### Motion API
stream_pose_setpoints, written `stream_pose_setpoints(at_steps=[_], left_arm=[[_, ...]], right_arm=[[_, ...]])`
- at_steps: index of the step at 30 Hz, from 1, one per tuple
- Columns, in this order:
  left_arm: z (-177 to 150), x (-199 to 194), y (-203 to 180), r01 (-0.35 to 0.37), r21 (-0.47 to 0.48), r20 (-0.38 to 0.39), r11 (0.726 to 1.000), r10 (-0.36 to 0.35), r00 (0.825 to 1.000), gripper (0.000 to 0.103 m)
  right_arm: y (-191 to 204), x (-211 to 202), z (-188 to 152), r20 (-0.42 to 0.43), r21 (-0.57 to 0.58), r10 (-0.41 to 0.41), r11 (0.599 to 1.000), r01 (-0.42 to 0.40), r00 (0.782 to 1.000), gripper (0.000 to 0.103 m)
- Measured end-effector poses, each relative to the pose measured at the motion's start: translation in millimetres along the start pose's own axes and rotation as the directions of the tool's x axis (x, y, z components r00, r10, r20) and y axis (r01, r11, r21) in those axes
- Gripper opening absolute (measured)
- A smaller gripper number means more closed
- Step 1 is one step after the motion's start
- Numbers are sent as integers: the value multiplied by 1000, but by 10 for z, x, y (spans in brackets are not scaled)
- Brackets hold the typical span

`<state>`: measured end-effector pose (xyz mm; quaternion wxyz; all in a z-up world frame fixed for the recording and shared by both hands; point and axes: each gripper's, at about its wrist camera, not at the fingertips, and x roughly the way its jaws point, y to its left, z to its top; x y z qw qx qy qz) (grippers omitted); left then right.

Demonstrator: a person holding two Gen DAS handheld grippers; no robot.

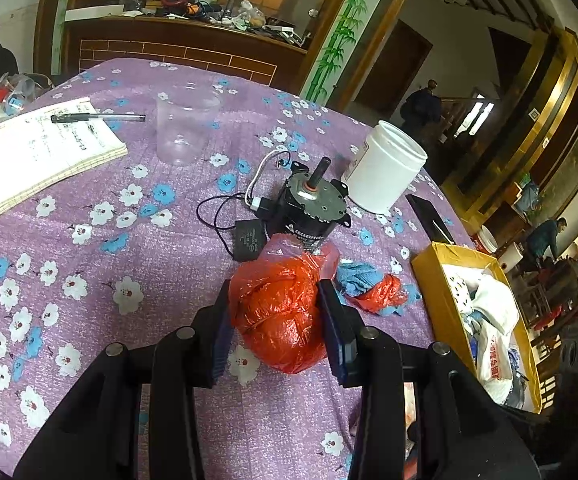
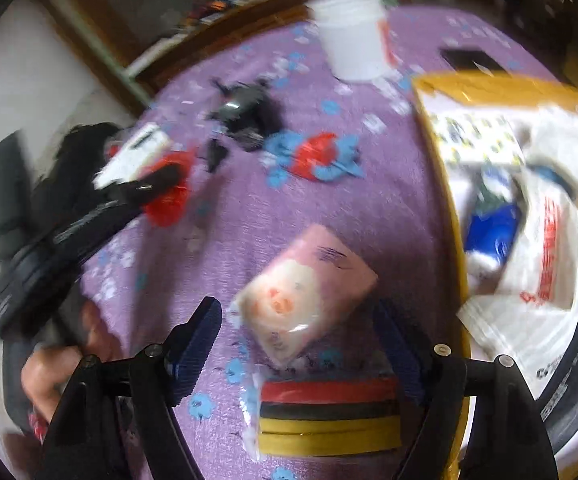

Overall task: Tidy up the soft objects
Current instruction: 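Grasp the pink Qingfeng tissue pack with the right gripper while the left holds the red bag, then carry the pink tissue pack over the white box with the right gripper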

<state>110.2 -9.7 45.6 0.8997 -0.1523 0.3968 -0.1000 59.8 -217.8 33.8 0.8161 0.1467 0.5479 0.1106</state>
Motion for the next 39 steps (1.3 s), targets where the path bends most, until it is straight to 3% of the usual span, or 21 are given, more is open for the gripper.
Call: stream_pose_setpoints(at_steps=[4, 11, 12, 15, 22, 27, 33, 35, 39], left_arm=[[2, 1, 9, -4, -4, 2, 1000, 4, 1000, 37], [6, 0, 37, -12, -13, 2, 1000, 12, 1000, 37], [4, -2, 33, -12, -10, 2, 1000, 13, 1000, 37], [1, -4, 19, -13, -5, 2, 1000, 13, 1000, 37], [-19, 12, -15, -11, 9, -2, 1000, 11, 1000, 37], [-26, 18, -49, -10, 25, 2, 1000, 10, 1000, 37], [-44, 35, -68, -12, 34, 1, 999, 12, 1000, 37], [-46, 36, -70, -12, 36, 1, 999, 12, 1000, 37], [-51, 30, -82, -6, 40, 4, 999, 5, 1000, 37]], right_arm=[[11, 6, 83, -11, 63, 1, 998, -1, 1000, 86], [208, 314, 214, -56, -11, -116, 993, 115, 992, 85], [237, 372, 215, -57, -33, -130, 991, 129, 990, 84], [375, 425, 201, 6, -163, -205, 965, 203, 979, 63], [367, 464, 138, 64, -278, -179, 942, 190, 982, 65], [446, 490, 1, 130, -351, -232, 898, 264, 964, 66], [424, 469, -12, 147, -342, -218, 904, 256, 965, 68], [415, 431, -22, 154, -337, -207, 908, 248, 966, 58], [360, 318, 3, 170, -301, -159, 931, 205, 973, 55]])
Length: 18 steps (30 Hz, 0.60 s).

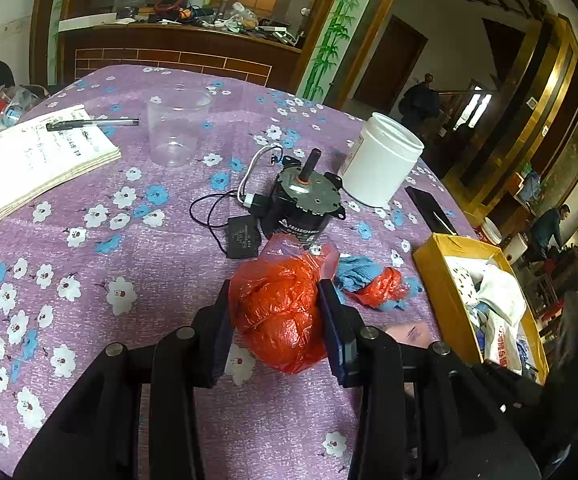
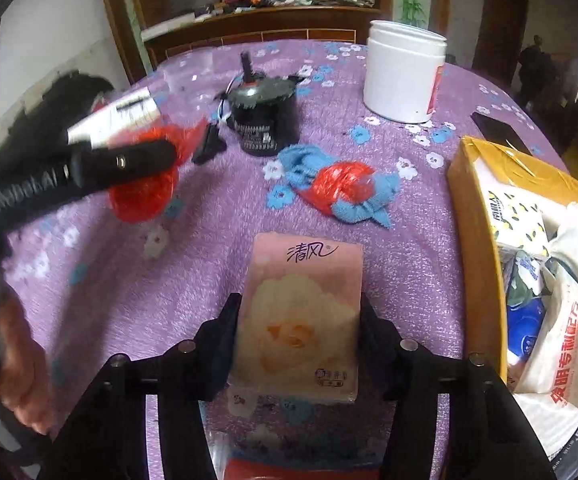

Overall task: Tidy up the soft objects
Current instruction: 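Carry the pink tissue pack over the white box with the right gripper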

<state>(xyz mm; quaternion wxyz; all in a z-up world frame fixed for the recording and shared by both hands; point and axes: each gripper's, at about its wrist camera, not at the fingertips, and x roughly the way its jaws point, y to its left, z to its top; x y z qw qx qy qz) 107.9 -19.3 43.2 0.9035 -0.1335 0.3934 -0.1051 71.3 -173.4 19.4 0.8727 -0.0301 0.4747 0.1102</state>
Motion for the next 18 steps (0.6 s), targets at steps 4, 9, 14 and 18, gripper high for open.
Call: stream_pose_setpoints(at_steps=[4, 9, 14, 18], left_arm=[[-13, -5, -38, 8, 14, 4, 1000, -8, 1000, 37], [-19, -12, -78, 20, 25, 10, 999, -21, 1000, 37], [-38, -8, -116, 31, 39, 8, 999, -32, 999, 37], [-38, -18, -139, 34, 47, 12, 998, -35, 999, 37]], right_arm=[[-72, -153, 57, 72, 29, 22, 999, -25, 997, 55], [-164, -268, 117, 130, 63, 5, 998, -13, 991, 55], [-220, -310, 143, 145, 82, -3, 997, -9, 989, 55], [-240, -333, 153, 158, 86, -13, 996, -1, 987, 55]])
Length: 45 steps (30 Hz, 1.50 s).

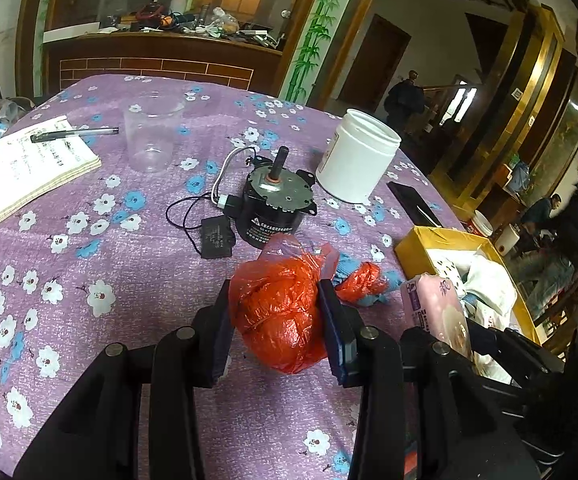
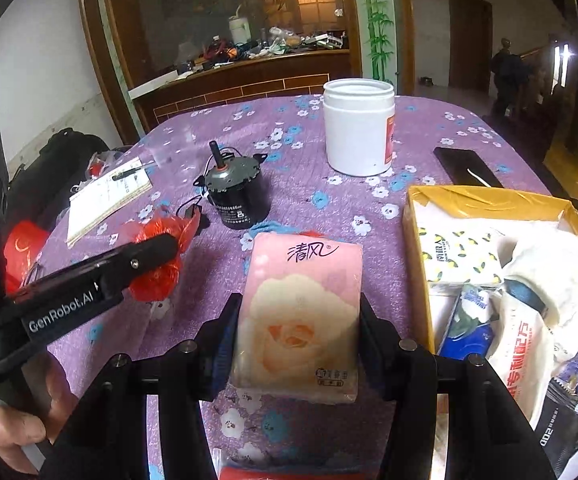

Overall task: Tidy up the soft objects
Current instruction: 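Carry the pink tissue pack over the white box with the right gripper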

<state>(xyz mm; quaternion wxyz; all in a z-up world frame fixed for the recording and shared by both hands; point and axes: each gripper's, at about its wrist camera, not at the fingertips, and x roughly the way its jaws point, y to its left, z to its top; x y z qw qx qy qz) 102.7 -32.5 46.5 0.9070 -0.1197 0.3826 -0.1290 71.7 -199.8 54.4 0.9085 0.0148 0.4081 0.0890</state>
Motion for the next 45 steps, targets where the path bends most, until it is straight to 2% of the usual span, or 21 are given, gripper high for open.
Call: stream_pose_setpoints(at_steps=[20, 26, 36, 45], left_arm=[[-18, -20, -85, 6, 28, 8, 1000, -6, 1000, 37], [-48, -60, -181, -37, 83, 46, 996, 34, 998, 37], [-124, -135, -436, -147, 227, 145, 963, 116, 983, 37], [-217, -226, -640, -244, 330, 257, 912, 162, 953, 37]], right_arm=[[-95, -52, 6, 20, 24, -17, 1000, 17, 1000, 55], [-217, -115, 31, 39, 65, -23, 998, 20, 999, 55], [-267, -145, 47, 53, 83, -28, 996, 23, 998, 55], [-344, -184, 64, 69, 106, -41, 994, 33, 997, 55]])
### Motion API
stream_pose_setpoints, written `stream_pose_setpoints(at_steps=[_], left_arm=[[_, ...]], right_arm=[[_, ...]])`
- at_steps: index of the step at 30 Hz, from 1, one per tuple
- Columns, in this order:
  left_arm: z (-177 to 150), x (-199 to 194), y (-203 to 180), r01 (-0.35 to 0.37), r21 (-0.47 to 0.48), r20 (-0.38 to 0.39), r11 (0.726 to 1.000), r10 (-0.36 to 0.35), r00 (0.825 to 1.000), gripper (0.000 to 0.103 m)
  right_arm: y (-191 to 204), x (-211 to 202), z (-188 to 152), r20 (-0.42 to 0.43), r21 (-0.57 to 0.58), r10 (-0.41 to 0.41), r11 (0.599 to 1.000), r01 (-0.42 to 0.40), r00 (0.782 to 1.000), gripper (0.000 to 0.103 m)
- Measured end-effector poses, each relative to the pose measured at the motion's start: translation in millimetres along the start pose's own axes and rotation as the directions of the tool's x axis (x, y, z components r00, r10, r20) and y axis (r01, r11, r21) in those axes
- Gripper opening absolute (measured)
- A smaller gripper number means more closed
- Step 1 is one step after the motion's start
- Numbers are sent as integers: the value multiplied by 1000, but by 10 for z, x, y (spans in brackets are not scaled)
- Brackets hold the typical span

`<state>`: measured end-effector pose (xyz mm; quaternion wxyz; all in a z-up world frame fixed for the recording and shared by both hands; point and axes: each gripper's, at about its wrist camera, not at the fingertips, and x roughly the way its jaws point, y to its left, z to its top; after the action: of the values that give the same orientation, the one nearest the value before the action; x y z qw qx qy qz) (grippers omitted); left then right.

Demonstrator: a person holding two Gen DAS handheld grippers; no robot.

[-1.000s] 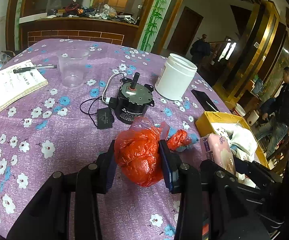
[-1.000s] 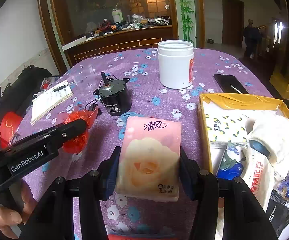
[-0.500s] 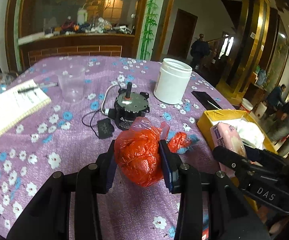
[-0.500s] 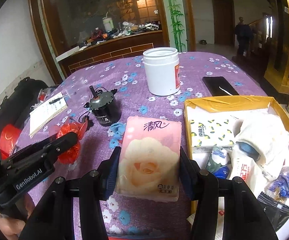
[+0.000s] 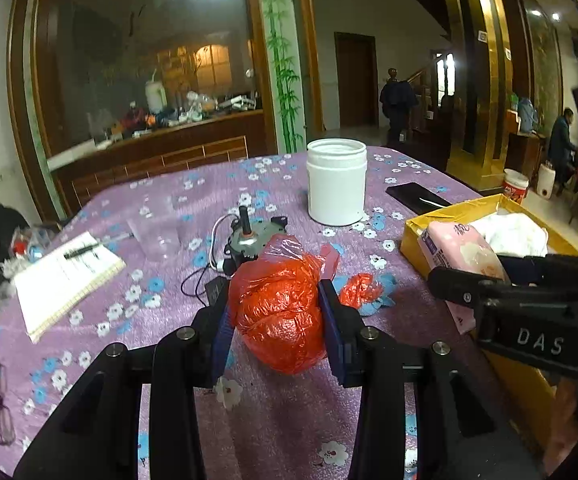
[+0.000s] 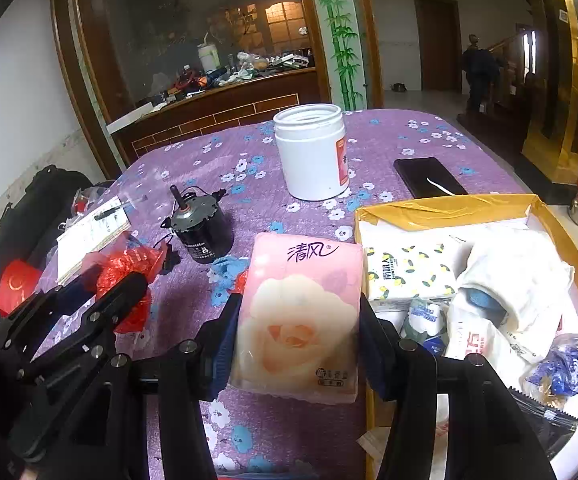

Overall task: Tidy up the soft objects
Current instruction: 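Carry the pink tissue pack over the white box with the right gripper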

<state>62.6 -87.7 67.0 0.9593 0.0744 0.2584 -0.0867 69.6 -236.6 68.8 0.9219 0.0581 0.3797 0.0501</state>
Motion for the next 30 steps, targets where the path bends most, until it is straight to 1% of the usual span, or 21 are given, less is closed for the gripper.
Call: stream_pose_setpoints(at_steps=[7, 15, 25, 30], left_arm=[[-7, -25, -107, -39, 65, 35, 997, 37, 999, 37], [-15, -83, -175, -59, 95, 65, 994, 53, 996, 37], [-27, -93, -236, -77, 125, 83, 989, 67, 994, 37], [-31, -101, -258, -79, 128, 82, 989, 69, 994, 37]], right_arm=[[-47, -39, 19, 10, 20, 0, 1000, 0, 1000, 55], [-155, -158, 42, 38, 50, -9, 999, 7, 999, 55], [-494, -333, 71, 78, 119, -44, 992, 34, 996, 55], [-664, -365, 78, 83, 165, -55, 986, 40, 995, 55]])
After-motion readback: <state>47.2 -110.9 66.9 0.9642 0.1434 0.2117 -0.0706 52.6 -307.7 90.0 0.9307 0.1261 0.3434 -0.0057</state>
